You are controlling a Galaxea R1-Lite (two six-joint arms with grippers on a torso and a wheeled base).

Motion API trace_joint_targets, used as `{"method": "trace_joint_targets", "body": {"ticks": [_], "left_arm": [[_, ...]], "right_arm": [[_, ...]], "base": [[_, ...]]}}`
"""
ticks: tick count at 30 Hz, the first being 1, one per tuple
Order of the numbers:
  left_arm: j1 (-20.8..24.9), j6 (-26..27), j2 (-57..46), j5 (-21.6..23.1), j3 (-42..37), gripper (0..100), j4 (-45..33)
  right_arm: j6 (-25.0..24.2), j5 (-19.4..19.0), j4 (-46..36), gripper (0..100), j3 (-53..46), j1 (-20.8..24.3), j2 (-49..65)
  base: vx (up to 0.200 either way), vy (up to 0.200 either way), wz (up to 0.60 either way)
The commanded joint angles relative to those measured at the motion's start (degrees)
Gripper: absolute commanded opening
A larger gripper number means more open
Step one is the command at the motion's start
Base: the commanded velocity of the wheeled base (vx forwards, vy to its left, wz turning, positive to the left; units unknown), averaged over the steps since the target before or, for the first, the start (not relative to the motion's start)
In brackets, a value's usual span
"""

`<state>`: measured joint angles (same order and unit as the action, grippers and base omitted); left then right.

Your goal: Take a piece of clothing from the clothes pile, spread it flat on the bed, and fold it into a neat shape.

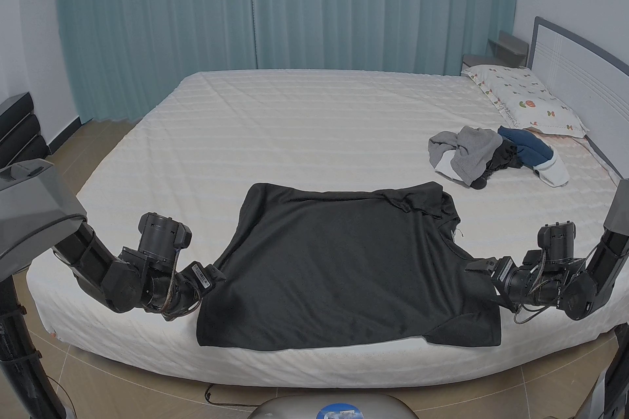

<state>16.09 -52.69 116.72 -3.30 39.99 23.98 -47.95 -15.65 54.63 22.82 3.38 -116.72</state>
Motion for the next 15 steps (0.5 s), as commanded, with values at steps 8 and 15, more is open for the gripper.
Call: {"method": "trace_joint_targets", "body": {"ticks": [8,15], "left_arm": [[1.05,-1.63,0.17,0.23,0.97,100,-0.42],[2.01,-1.36,0.35,-0.04,0.44,100,-0.34]], "right_arm": [[-1.8,0.27,0.13,100,-0.06,1.72,-0.78],[-1.8,0.27,0.13,100,-0.15,1.81,-1.22]], "base": [[0.0,-0.1,0.0],[0.0,-0.143,0.0]]}}
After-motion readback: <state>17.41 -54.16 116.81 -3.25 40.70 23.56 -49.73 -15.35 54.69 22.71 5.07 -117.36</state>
